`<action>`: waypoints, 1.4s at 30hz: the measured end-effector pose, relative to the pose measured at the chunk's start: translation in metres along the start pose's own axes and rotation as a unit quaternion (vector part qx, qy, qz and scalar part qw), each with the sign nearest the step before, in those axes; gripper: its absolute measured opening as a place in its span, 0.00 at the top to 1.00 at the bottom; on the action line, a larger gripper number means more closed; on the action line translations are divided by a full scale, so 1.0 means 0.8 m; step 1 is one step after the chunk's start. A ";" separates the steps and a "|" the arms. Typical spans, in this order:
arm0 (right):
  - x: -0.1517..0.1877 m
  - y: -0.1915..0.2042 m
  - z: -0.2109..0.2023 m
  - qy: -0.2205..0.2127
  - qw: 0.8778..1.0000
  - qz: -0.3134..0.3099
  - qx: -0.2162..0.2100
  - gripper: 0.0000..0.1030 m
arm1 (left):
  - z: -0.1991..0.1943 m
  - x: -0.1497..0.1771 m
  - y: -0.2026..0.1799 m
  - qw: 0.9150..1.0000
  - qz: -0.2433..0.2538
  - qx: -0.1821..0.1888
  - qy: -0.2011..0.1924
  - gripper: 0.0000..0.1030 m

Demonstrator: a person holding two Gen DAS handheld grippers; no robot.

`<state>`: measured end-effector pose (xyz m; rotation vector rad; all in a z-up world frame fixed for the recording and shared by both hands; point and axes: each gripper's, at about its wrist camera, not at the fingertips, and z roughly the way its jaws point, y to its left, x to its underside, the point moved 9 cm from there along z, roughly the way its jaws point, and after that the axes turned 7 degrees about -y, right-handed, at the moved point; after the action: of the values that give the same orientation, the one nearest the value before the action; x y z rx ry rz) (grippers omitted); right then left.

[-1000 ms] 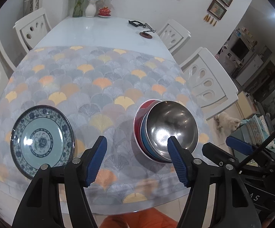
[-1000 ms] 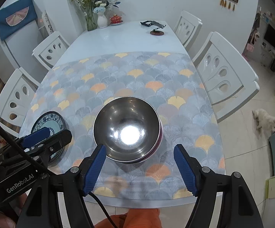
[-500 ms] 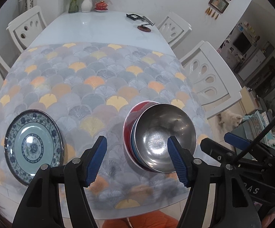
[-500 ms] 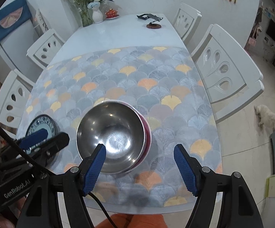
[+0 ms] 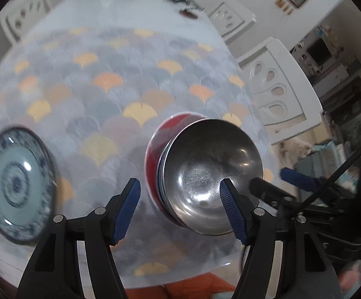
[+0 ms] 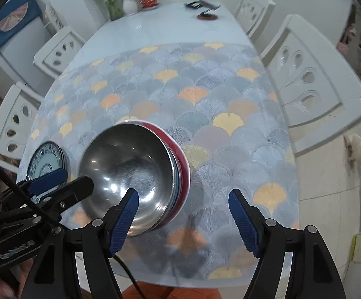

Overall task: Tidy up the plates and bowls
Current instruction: 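Lift the nested bowl stack and carry it over the plate stack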

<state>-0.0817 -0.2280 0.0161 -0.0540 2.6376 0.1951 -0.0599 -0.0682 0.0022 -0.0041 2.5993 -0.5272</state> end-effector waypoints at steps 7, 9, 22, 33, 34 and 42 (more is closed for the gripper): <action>0.005 -0.003 0.049 0.038 0.998 0.017 -0.048 0.30 | 0.026 0.002 0.023 0.998 -0.058 -0.005 0.017 0.38; 0.007 -0.003 0.059 0.048 0.997 0.021 -0.055 0.30 | 0.034 0.003 0.021 0.998 -0.054 -0.009 0.019 0.38; 0.002 -0.009 0.097 0.067 0.990 0.065 -0.106 0.30 | 0.067 0.005 0.021 0.996 -0.076 0.023 0.036 0.57; 0.002 0.008 0.105 0.073 0.978 0.068 -0.182 0.52 | 0.073 0.007 0.023 0.997 -0.060 0.017 0.035 0.63; 0.002 0.009 0.105 0.071 0.979 0.063 -0.180 0.52 | 0.073 0.007 0.023 0.997 -0.060 0.017 0.035 0.64; -0.004 0.015 0.103 0.071 0.983 0.040 -0.165 0.51 | 0.069 -0.002 0.018 0.998 -0.048 -0.006 0.034 0.64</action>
<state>-0.0408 -0.2041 -0.0526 -0.0755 2.7224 0.6789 -0.0321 -0.0749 -0.0468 -0.1180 2.6795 -0.5546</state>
